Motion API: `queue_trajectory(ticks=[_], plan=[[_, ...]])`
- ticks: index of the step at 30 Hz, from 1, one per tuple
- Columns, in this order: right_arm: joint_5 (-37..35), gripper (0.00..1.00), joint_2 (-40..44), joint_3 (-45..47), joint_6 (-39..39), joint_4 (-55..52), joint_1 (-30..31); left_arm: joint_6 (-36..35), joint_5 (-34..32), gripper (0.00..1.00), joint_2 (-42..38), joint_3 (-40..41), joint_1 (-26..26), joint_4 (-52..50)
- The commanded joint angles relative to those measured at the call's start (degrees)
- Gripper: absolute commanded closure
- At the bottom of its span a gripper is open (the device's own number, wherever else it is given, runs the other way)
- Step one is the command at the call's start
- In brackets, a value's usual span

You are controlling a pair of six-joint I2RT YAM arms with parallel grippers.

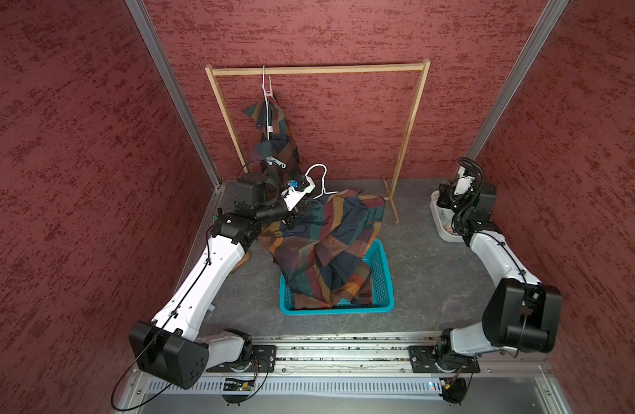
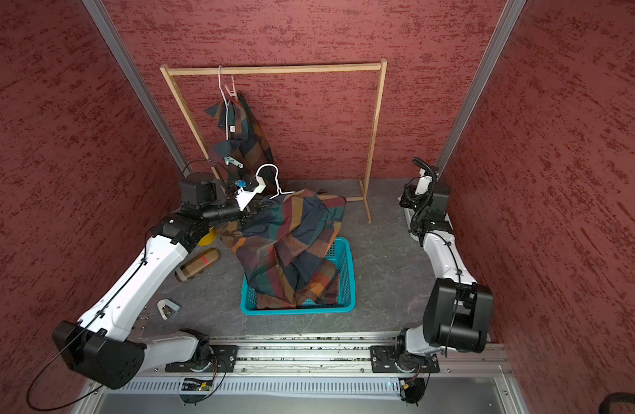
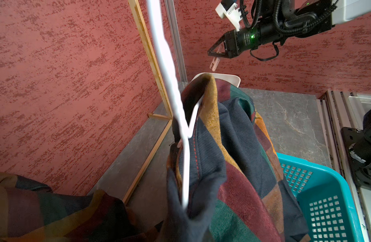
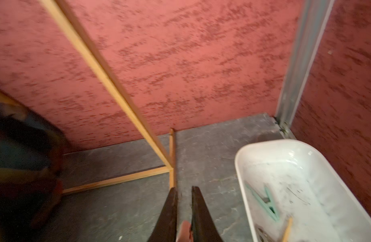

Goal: Remove the clothespins securing long-sleeve shirts to the hanger
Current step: Place the clamp in the storage box.

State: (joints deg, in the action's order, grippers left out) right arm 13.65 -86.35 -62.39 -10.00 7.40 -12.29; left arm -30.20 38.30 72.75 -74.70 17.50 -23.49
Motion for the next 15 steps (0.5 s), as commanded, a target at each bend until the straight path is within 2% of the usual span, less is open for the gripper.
queue_trajectory(ticks=[1,8,15], plan=[[-8.3,1.0,-5.0,-3.1,-1.4,1.8,-1.5,1.4,-1.6,1.0,-1.3,0.8,0.5,3.5],[-16.6,1.0,-16.1,-9.1,0.0,2.6,-3.1,2.1,-3.4,1.0,-1.7,2.0,1.0,5.8],[-19.4,1.0,-27.2,-16.6,0.3,-0.2,-4.3,2.5,-4.0,1.0,-1.2,1.8,1.5,6.4]])
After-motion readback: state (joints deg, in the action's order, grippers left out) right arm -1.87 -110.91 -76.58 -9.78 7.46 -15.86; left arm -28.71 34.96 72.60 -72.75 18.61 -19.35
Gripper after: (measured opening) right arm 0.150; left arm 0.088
